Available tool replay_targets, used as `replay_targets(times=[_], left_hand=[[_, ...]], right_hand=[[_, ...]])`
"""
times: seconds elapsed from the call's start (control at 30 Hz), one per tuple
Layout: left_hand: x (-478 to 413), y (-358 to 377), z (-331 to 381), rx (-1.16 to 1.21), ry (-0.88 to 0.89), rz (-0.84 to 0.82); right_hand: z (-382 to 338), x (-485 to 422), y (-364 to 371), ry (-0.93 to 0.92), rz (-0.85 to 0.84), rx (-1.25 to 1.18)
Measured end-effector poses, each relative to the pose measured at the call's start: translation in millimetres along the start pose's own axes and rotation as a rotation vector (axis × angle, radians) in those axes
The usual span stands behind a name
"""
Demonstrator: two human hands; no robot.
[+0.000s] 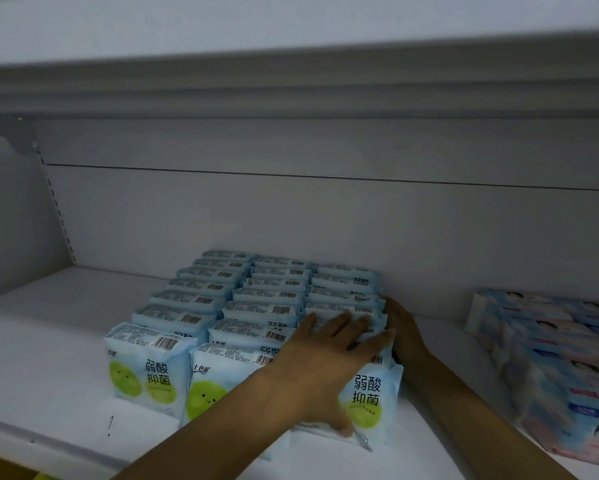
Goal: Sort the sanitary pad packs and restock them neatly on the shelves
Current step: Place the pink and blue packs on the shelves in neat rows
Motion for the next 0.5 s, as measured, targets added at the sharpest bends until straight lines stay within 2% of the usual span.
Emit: replay_targets(times=[0.07, 0.1, 0.2, 0.27, 0.4, 0.5], left_hand=[[-3, 1, -1, -0.017, 0.001, 0.031], [-4, 1, -2, -0.026, 0.005, 0.043], [-7, 2, -4, -0.03, -0.005, 0.049], [-8, 1, -6, -0.011, -0.013, 0.021], [-5, -3, -4, 0.021, -0.03, -0.029], [9, -14, -4, 0.012, -0.041, 0.036]], right_hand=[[0, 0, -3, -0.102, 0.063, 0.042], [1, 1, -3, -0.12, 0.035, 0.006], [3, 5, 0, 0.025, -0.167, -0.222], [2, 9, 5, 0.106, -0.312, -0.264], [0, 15, 12, 0.07, -0.365, -0.339], [1, 17, 12, 0.03, -0.377, -0.373]])
Point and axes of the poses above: each hand's wrist, its own x-axis away from the middle knuckle, its own y-axis out of the palm, z = x × y, the point moved 2 cm from there along -x, towards the middle knuckle, and after that the axes turned 4 degrees about -z, right-handed, at the moved point
